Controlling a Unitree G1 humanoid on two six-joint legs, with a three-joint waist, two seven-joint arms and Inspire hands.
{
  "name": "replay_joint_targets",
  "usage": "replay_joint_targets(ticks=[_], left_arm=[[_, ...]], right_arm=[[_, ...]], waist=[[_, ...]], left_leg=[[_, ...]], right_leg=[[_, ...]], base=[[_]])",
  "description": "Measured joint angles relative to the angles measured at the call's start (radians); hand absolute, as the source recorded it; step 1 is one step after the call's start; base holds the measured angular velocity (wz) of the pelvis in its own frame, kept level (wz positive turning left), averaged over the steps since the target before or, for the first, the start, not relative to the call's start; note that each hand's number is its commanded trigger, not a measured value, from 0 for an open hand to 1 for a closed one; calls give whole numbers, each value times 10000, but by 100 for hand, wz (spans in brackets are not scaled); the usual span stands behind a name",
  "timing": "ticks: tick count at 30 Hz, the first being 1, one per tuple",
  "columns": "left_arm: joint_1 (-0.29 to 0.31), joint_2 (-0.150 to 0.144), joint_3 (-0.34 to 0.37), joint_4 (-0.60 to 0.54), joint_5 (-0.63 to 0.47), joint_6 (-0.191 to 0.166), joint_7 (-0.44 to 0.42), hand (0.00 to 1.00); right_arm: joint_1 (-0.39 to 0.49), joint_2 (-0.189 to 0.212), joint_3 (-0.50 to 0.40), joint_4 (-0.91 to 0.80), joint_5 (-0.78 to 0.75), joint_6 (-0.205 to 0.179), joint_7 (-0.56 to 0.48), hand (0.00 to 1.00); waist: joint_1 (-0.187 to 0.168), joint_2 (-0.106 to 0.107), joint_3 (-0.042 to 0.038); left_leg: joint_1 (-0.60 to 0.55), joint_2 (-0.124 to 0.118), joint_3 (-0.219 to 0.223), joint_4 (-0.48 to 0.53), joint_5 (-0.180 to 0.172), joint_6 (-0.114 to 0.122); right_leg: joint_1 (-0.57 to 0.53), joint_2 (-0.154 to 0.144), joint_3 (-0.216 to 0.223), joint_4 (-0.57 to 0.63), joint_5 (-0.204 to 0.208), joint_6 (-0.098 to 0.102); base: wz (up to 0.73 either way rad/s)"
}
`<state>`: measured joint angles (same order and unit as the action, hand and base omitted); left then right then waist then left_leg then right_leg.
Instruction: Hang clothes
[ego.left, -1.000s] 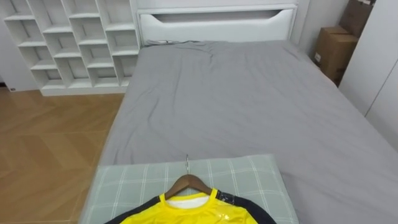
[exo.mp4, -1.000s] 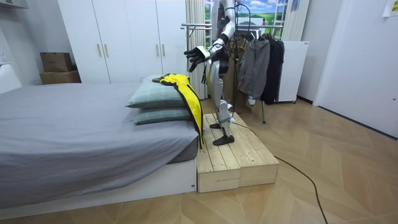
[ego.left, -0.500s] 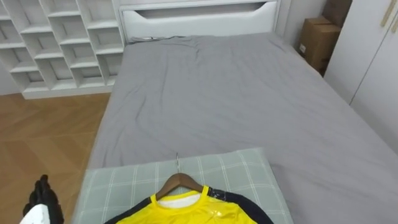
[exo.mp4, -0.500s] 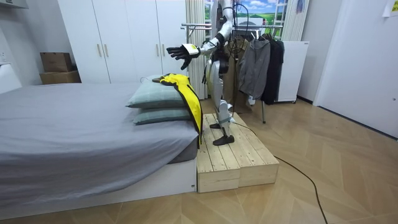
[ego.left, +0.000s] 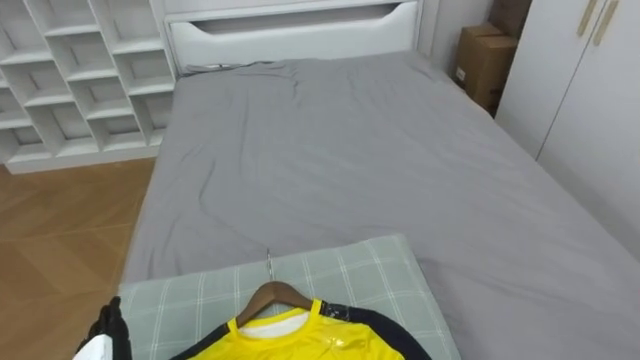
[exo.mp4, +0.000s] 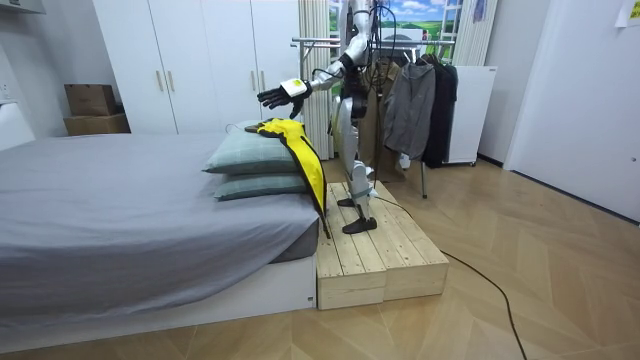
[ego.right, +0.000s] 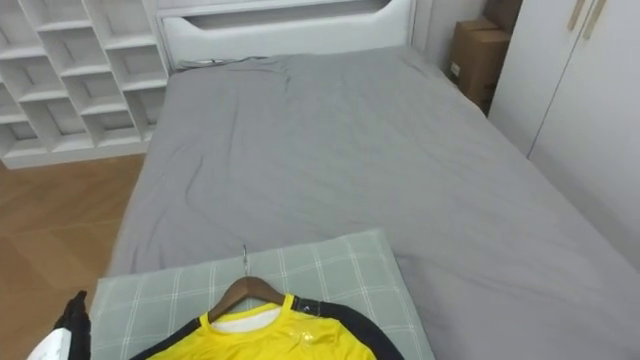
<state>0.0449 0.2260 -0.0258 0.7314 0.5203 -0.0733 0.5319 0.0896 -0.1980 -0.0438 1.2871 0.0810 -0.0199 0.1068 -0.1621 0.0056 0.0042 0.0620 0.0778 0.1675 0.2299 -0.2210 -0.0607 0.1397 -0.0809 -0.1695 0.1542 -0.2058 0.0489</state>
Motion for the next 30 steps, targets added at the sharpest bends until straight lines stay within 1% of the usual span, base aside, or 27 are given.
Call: replay_joint_targets(ticks=[2, 4, 8, 9, 10, 12, 15, 17, 19, 22, 24, 27, 30], left_arm=[[-141, 122, -178, 223, 34, 18, -37, 0], [-277, 217, -351, 459, 36, 55, -176, 0], [-562, 219, -585, 659, -3, 258, -410, 0], [-586, 219, -586, 677, -2, 277, -457, 0], [-629, 221, -577, 755, -2, 297, -523, 0], [-748, 221, -566, 961, 9, 306, -708, 0], [-890, 225, -560, 1167, 84, 308, -809, 0], [-945, 250, -541, 1174, 267, 307, -811, 0], [-948, 276, -539, 1176, 725, 313, -808, 0], [-1095, 277, -537, 1462, 1356, 371, -774, 0], [-1131, 283, -534, 1602, 1474, 479, -773, 0], [-1298, 333, -529, 1787, 1504, 605, -791, 0], [-1480, 348, -531, 1936, 1712, 711, -841, 0]], right_arm=[[18, -66, 10, 97, -487, 19, -12, 0], [89, -130, 19, 211, -877, 185, -9, 0], [294, -194, 25, 248, -1108, 443, -11, 0], [307, -200, 15, 257, -1197, 451, -10, 0], [312, -210, 14, 268, -1366, 461, -11, 0], [323, -209, 7, 283, -1653, 468, -10, 0], [347, -206, 5, 294, -2007, 646, -16, 0], [507, -191, 0, 259, -2224, 647, -45, 0], [615, -169, -1, 253, -2265, 660, -134, 0], [713, -90, -6, 236, -2267, 830, -281, 0], [708, -60, -5, 229, -2273, 940, -299, 0], [713, 75, -186, 208, -2280, 1057, -292, 0], [778, 67, -208, 209, -2282, 1087, -302, 0]], waist=[[-7, -13, 9], [-16, -6, 18], [-26, 11, 28], [-71, 11, 31], [-197, 8, 31], [-262, 1, 31], [-357, -21, 28], [-441, -44, 18], [-463, -53, 3], [-489, -52, 2], [-472, -39, -6], [-555, -51, -11], [-616, -18, -18]], left_leg=[[11, 0, 2, -1, 0, 0], [10, 11, 96, -5, 0, 0], [-68, 27, 245, -69, 1, 1], [-76, 27, 257, -69, 1, 1], [-85, 27, 288, -69, 1, 2], [-61, 32, 394, -71, 1, 2], [17, 34, 460, -74, 2, 3], [13, 34, 461, -79, 2, 3], [43, 34, 472, -76, 2, 3], [84, 47, 555, -75, 2, 3], [112, 104, 753, -76, 0, 1], [15, 184, 772, -63, -1, -1], [-1, 228, 781, -54, -3, -5]], right_leg=[[5, 0, 1, 0, 0, 0], [-33, 0, 25, 3, 0, 0], [-218, 0, 180, 130, 0, 1], [-233, -1, 199, 141, 0, 1], [-254, -2, 261, 146, 0, 1], [-276, -3, 335, 158, 1, 1], [-288, -3, 423, 175, 1, 2], [-305, 0, 499, 182, 1, 3], [-341, 4, 592, 201, 2, 4], [-401, 15, 696, 243, 4, 7], [-532, 61, 857, 337, 7, 3], [-604, 137, 878, 330, 78, -63], [-698, 175, 903, 335, 117, -94]], base=[[0], [-9], [-11], [-9], [-11], [-14], [-9], [-5], [-11], [-12], [-25], [-8], [-4]])
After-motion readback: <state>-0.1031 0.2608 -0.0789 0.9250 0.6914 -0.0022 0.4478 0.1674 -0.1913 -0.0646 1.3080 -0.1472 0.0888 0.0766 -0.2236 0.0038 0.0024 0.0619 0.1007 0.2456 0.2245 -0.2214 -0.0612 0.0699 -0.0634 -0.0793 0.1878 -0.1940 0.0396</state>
